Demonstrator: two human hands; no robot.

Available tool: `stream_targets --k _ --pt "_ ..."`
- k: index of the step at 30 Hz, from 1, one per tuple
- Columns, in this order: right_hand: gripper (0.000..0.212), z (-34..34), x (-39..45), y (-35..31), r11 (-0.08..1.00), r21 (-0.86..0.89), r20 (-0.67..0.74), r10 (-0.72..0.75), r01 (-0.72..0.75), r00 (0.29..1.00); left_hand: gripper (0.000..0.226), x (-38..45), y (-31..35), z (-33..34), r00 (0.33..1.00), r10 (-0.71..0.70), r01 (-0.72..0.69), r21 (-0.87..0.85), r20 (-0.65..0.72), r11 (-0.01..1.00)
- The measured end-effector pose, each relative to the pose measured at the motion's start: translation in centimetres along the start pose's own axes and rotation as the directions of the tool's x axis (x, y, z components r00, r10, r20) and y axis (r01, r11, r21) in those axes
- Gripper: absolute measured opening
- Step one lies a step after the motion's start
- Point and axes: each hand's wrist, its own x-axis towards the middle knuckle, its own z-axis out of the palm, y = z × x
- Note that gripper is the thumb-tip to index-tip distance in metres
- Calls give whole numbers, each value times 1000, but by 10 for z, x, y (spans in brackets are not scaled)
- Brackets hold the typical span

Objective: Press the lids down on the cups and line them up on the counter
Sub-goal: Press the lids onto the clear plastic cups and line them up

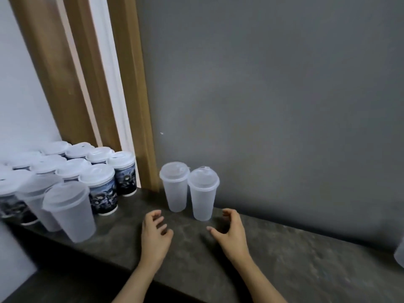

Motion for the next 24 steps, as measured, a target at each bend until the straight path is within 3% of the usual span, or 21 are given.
stream_targets --k 6,12,17,24 --pt "88 34 32 -11 999 -27 8 32 -32 999 82 42 -6 4 998 20 -20 1 66 1000" --pt "84 46 49 -11 995 -87 -15 39 -40 999 98 72 -5 16 987 63 -76 85 148 993" --pt "72 42 45 -4 998 -19 -76 56 -58 996 91 82 -4 30 983 56 -99 247 175 964" --pt "59 15 27 1 993 82 -225 97 -80 969 79 66 -6 32 969 54 -124 283 242 951"
